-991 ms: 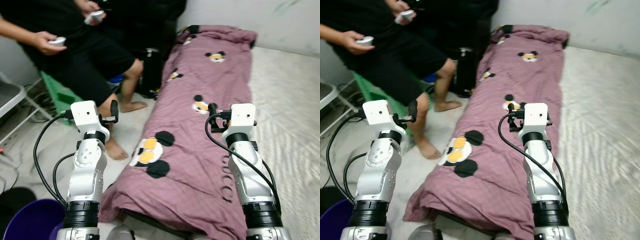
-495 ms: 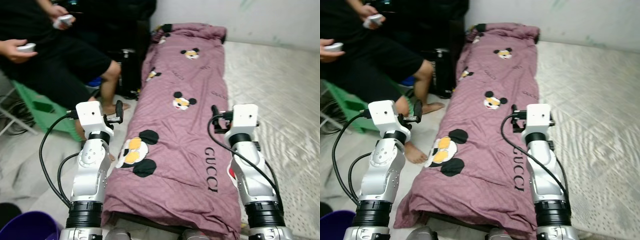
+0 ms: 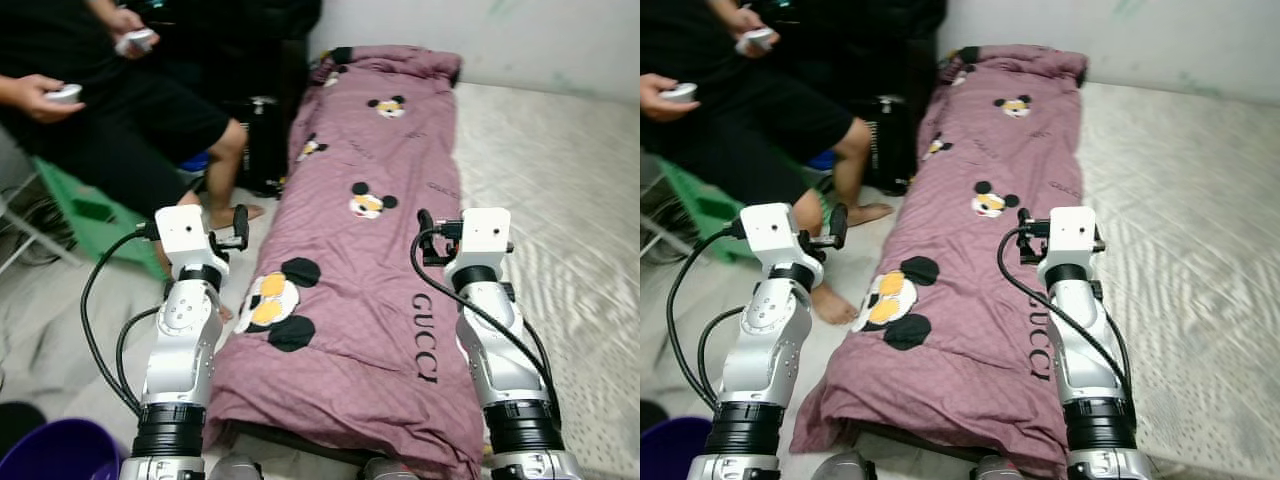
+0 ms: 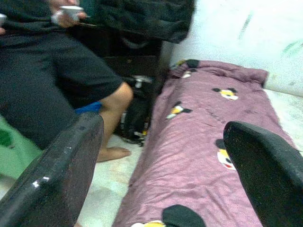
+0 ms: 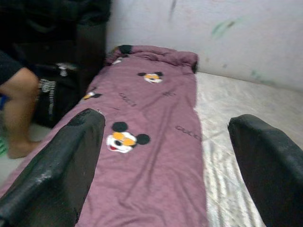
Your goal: Clean up the room
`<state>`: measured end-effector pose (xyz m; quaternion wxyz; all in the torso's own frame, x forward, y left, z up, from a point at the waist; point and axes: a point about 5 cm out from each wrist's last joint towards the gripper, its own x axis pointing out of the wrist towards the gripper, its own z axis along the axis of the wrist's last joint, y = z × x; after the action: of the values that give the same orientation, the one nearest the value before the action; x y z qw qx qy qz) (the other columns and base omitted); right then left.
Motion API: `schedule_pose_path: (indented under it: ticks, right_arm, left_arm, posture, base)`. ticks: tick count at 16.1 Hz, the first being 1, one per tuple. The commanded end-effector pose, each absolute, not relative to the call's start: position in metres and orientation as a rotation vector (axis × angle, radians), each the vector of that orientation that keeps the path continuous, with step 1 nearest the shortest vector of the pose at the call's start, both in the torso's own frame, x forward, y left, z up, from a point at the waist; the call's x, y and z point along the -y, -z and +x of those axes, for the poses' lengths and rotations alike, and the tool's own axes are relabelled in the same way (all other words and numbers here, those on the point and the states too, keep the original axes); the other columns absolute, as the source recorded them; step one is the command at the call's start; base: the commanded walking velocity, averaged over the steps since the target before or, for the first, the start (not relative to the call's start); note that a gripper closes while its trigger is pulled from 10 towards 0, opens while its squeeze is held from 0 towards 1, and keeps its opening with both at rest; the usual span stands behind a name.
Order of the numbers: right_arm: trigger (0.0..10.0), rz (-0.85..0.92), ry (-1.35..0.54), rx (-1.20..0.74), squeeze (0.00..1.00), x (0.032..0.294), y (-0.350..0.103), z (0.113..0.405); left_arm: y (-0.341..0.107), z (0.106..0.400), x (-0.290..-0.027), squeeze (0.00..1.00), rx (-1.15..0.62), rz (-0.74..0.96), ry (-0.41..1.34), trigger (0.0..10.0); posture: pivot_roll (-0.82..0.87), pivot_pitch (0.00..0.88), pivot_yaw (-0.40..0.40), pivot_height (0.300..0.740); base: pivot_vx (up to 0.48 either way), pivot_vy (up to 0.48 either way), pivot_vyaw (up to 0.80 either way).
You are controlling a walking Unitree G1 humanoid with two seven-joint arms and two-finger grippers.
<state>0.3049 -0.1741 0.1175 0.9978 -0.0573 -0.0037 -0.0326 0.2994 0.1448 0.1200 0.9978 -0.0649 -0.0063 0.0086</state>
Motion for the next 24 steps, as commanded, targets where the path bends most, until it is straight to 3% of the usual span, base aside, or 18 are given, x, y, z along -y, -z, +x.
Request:
schedule_pose_path:
  ticks: [1,6,13,24]
  right_arm:
    - [10.0,-0.104,0.068,0.001,0.00,0.1744,-0.1169,0.3067]
    - [10.0,-0.105,0.062,-0.011,0.00,0.1733,-0.1153,0.3082]
    - [10.0,-0.101,0.059,-0.008,0.00,0.1729,-0.1146,0.3087]
    - [10.0,-0.112,0.050,-0.003,0.00,0.1716,-0.1150,0.3110]
  left_arm:
    - [-0.1197,0.2996,-0.1433,0.00,0.007,-0.122,0.000,10.0]
    - [-0.1197,0.3000,-0.1426,0.00,0.004,-0.135,0.003,10.0]
    - [-0.1194,0.2995,-0.1421,0.00,0.004,-0.161,0.008,10.0]
    - [-0.1218,0.2995,-0.1379,0.00,0.019,-0.151,0.035,10.0]
  posture:
    - [-0.09,0.000,0.034,0.740]
    - [-0.09,0.000,0.032,0.740]
    - [-0.09,0.000,0.031,0.740]
    - [-0.09,0.000,0.029,0.740]
  base:
    - [0.000,0.000,-0.62]
    - [0.000,0.000,0.00]
    - [0.000,0.000,-0.67]
    - [-0.026,0.000,0.00]
